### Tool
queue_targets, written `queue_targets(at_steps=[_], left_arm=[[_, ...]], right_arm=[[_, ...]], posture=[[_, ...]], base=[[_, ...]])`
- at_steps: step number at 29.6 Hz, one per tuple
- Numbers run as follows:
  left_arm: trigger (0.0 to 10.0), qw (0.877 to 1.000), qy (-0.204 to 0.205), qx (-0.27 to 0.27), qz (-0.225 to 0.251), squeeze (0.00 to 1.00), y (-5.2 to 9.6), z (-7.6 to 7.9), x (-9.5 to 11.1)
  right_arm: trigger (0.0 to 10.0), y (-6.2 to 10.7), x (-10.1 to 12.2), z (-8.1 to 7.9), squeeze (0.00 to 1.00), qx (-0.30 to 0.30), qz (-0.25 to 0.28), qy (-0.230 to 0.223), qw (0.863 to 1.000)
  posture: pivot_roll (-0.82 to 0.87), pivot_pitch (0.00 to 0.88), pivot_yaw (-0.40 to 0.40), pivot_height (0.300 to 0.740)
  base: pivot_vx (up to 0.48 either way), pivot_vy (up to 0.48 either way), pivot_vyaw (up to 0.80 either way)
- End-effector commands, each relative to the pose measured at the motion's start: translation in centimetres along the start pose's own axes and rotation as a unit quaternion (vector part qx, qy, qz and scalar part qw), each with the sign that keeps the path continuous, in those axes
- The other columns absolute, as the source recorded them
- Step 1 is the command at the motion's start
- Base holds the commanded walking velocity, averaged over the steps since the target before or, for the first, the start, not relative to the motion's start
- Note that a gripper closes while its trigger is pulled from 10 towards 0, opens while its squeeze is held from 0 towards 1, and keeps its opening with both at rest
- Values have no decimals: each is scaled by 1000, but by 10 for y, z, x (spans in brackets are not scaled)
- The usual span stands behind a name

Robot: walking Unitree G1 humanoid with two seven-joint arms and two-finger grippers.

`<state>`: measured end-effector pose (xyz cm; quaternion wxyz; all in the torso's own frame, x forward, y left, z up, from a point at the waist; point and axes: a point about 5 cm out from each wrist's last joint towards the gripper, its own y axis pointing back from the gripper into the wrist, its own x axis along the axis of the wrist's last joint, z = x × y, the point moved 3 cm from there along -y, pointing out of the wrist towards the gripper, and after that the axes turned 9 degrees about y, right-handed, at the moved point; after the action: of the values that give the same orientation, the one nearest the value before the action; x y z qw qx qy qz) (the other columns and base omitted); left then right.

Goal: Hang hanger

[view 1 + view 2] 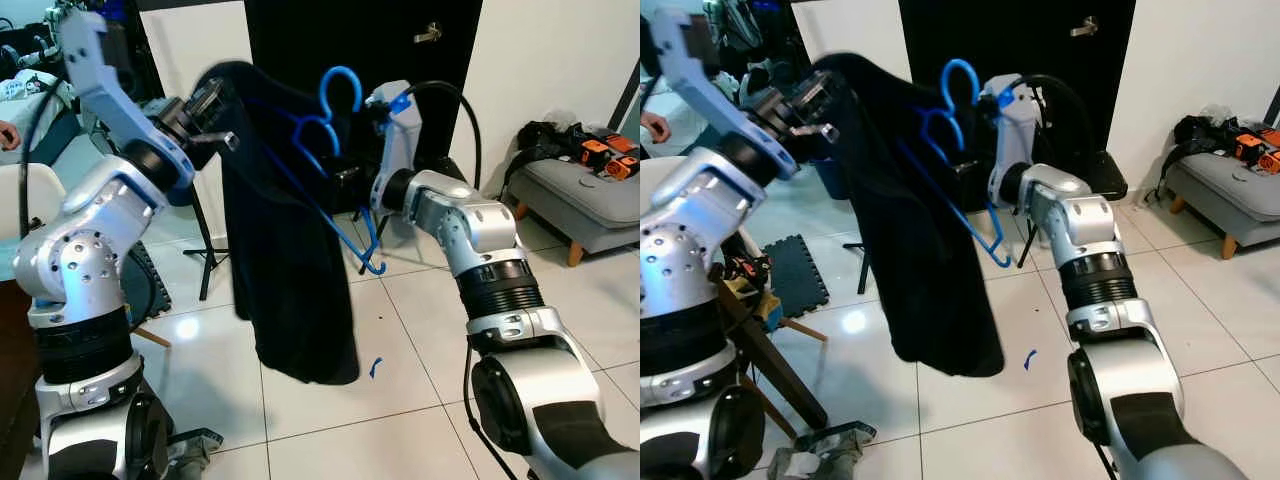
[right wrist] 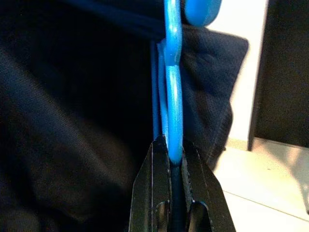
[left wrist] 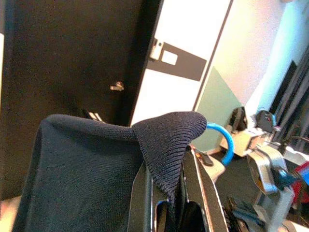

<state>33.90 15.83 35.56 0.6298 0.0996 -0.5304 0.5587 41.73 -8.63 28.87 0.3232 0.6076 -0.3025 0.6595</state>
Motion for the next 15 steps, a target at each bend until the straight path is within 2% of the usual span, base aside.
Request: queue_targets(at_steps=[1, 2, 4, 6, 7, 8, 9, 10, 12, 13, 14, 15], left_arm=[[0, 1000, -4, -7, -9, 0, 5, 5, -8], [0, 1000, -4, -7, -9, 0, 5, 5, -8], [0, 999, 16, -17, -30, 0, 7, 14, -26], [0, 999, 16, -17, -30, 0, 7, 14, -26], [0, 998, 29, -32, -44, 0, 7, 23, -36], [0, 998, 29, -32, -44, 0, 7, 23, -36], [0, 996, 45, -52, -63, 0, 7, 35, -48], [0, 996, 45, -52, -63, 0, 7, 35, -48], [0, 989, 67, -89, -94, 0, 6, 55, -67], [0, 989, 67, -89, -94, 0, 6, 55, -67], [3490, 986, 81, -107, -103, 0, 5, 66, -76], [3490, 986, 81, -107, -103, 0, 5, 66, -76]], right_arm=[[0, 0, 22, 6, 0, -23, 51, -11, 998], [0, 0, 22, 6, 0, -23, 51, -11, 998], [0, 0, 30, 9, 0, -37, 74, -18, 996], [0, 0, 30, 9, 0, -37, 74, -18, 996], [0, 0, 31, 8, 0, -35, 80, -18, 996], [0, 0, 31, 8, 0, -35, 80, -18, 996], [0, -1, 34, 4, 0, -28, 87, -20, 996], [0, -1, 34, 4, 0, -28, 87, -20, 996], [0, -4, 38, -3, 0, -11, 97, -19, 995], [0, -4, 38, -3, 0, -11, 97, -19, 995], [0, -5, 39, -7, 0, -3, 99, -17, 995], [0, -5, 39, -7, 0, -3, 99, -17, 995]], posture=[[32, 0, 99, 740], [32, 0, 99, 740], [36, 0, 97, 740], [36, 0, 97, 740], [38, 0, 97, 740], [38, 0, 97, 740], [40, 0, 97, 740], [40, 0, 97, 740], [37, 0, 98, 740], [37, 0, 98, 740], [36, 0, 97, 740], [36, 0, 97, 740]], base=[[0, 0, 0], [0, 0, 0], [0, 0, 0], [0, 0, 0], [0, 0, 0], [0, 0, 0], [0, 0, 0], [0, 0, 0], [0, 0, 0], [0, 0, 0], [0, 0, 0], [0, 0, 0]])
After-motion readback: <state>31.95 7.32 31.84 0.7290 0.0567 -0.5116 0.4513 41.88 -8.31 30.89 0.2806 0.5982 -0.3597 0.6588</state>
